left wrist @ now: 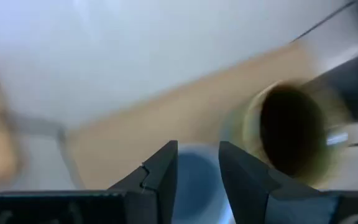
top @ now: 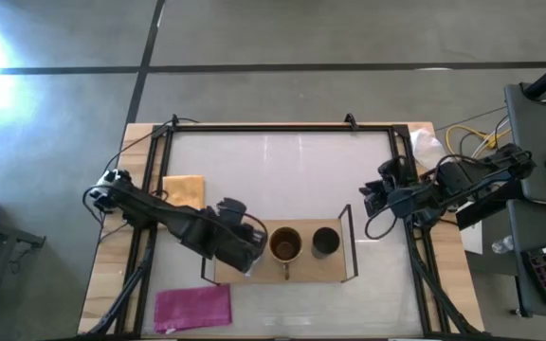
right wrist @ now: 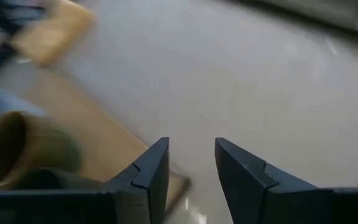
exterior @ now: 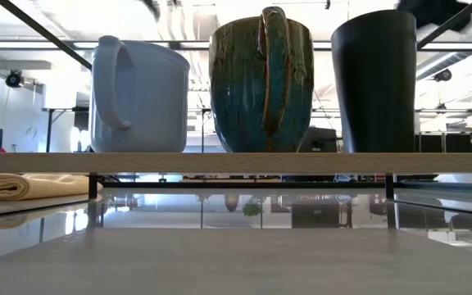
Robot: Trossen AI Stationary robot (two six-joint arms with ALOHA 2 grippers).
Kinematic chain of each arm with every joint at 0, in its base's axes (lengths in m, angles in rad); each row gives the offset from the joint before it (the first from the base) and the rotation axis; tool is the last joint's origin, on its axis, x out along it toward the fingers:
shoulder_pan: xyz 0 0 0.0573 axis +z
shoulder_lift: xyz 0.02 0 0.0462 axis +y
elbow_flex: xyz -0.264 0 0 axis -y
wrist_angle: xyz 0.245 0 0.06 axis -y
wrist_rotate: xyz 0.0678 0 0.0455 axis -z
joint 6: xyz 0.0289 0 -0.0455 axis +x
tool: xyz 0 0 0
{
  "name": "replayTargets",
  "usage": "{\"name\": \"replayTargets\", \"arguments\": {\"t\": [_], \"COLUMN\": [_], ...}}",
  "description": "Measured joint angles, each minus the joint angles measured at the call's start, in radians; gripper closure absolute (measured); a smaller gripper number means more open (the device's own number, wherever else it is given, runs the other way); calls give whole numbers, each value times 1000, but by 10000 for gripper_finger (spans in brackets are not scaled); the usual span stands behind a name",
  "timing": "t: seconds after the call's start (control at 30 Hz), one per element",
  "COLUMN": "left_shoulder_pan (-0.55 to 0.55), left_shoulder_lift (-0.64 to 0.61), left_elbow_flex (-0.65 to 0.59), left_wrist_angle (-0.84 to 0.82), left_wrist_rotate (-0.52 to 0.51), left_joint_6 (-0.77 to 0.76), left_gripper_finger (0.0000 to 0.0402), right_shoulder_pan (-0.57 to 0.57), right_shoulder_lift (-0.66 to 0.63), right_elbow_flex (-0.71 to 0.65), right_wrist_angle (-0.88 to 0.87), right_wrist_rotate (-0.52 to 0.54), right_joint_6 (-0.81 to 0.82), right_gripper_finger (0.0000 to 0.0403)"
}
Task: Stack small to large cups/mugs on shelf
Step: Return to Home Position
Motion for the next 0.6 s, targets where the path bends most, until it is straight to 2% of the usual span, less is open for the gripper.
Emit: {"name": "replayTargets", "arguments": {"t": [0.1, 0.17, 0.23, 0.33, 0.4, 0.43, 0.5, 0.6], "left_shoulder_pan": [3, 9, 11, 8, -3, -8, -11, 1], "left_shoulder_lift": [-2, -2, -2, -3, -3, -2, -1, -8], "left_elbow_flex": [91, 139, 175, 200, 191, 183, 165, 142], "left_wrist_angle": [10, 20, 48, 156, 282, 362, 558, 871], "left_wrist_rotate": [-116, -159, -192, -193, -150, -121, -60, 106], "left_joint_6": [225, 383, 490, 558, 699, 801, 966, 1238], "left_gripper_finger": [298, 298, 298, 298, 298, 298, 298, 298], "right_shoulder_pan": [29, 30, 29, 29, 32, 36, 51, 76], "right_shoulder_lift": [-1, 1, 4, 3, -1, -1, -2, -2], "right_elbow_flex": [57, 115, 176, 269, 323, 342, 366, 358], "right_wrist_angle": [120, 141, 131, 123, 129, 142, 216, 404], "right_wrist_rotate": [31, 34, 35, 10, -34, -78, -200, -409], "right_joint_6": [-237, -331, -370, -353, -348, -404, -577, -739], "right_gripper_finger": [280, 281, 284, 288, 291, 292, 294, 293]}}
